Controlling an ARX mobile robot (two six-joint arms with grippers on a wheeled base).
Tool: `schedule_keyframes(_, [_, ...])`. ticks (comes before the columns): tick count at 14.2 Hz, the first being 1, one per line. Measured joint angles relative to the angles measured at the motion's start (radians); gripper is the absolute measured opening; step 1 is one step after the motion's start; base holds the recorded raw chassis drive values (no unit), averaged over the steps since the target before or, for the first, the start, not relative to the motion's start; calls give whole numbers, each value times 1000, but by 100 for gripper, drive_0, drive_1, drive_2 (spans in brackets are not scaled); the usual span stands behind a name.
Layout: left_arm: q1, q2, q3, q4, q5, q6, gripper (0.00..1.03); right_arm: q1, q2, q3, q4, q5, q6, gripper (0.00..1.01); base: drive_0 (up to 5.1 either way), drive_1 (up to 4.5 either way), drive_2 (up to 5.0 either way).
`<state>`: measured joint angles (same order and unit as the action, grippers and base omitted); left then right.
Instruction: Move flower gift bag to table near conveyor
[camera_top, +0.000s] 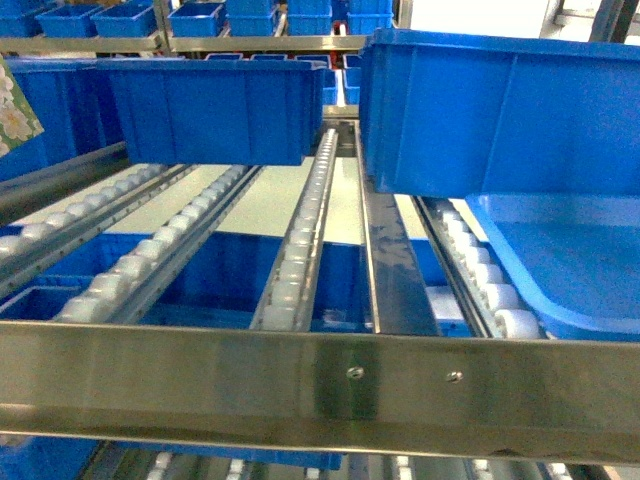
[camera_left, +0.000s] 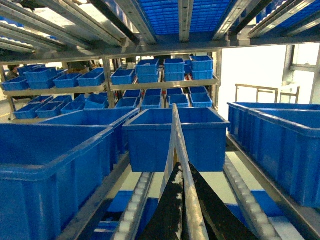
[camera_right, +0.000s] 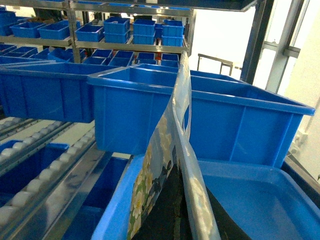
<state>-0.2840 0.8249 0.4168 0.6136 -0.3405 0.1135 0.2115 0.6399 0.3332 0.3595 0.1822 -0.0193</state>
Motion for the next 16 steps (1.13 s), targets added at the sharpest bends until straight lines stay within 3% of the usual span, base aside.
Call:
schedule_keyframes(9, [0, -1, 0, -1, 0, 0, 2, 0, 0, 0, 0, 0, 0, 2, -443, 26, 417])
schedule_keyframes(16, [0, -1, 0, -2, 0, 0, 2, 0, -1, 0, 0, 0, 0, 2, -489, 251, 251])
